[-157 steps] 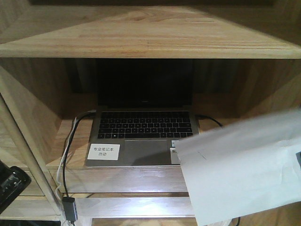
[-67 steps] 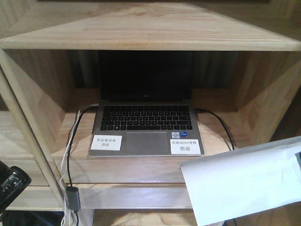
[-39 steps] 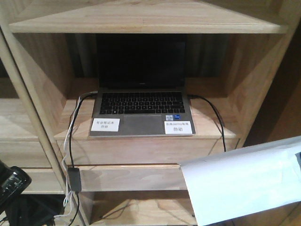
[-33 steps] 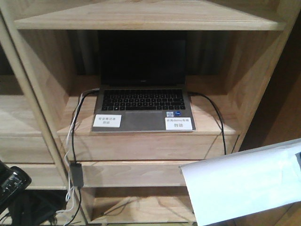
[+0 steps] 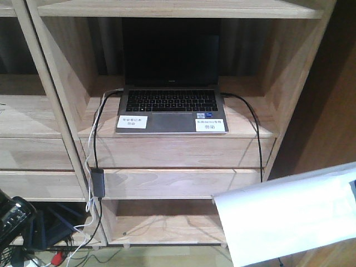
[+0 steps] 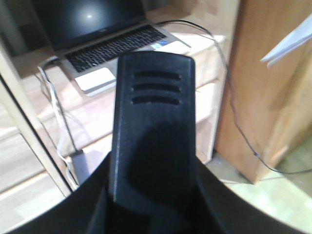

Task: Grab stapler and paper to desk for stapling
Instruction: 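Drive the base toward the wooden desk holding stapler and paper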

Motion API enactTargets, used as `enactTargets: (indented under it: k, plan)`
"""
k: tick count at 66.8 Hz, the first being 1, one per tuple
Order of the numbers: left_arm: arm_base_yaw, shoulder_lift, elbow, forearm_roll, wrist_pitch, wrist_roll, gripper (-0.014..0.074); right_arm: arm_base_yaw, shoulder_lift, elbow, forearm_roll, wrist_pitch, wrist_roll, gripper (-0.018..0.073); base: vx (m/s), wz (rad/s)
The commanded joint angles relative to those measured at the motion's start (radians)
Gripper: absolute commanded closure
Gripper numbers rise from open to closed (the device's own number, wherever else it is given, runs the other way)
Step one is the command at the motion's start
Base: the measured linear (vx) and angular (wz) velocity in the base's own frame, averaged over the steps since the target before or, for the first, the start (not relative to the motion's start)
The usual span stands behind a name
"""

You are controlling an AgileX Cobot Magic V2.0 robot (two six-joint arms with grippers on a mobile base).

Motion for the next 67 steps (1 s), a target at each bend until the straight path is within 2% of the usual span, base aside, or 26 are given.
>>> enactTargets:
  k: [1,34,67]
  plan:
    - [-0.006,0.007,-0.030,-0.009,-0.114,-0.005,0.0603,0.002,0.007,0.002,0.005,-0.068,-0.005,0.0564,-0.11,-0.03]
    - [-0.006,0.007,-0.030,-0.009,-0.114,-0.005,0.0603,0.002,0.007,0.002,0.005,-0.068,-0.005,0.0564,-0.04,0.15]
    - [-0.006,0.007,-0.030,-0.009,-0.114,-0.005,0.0603,0.002,0.007,0.002,0.005,-0.068,-0.005,0.0564,-0.01,0.68]
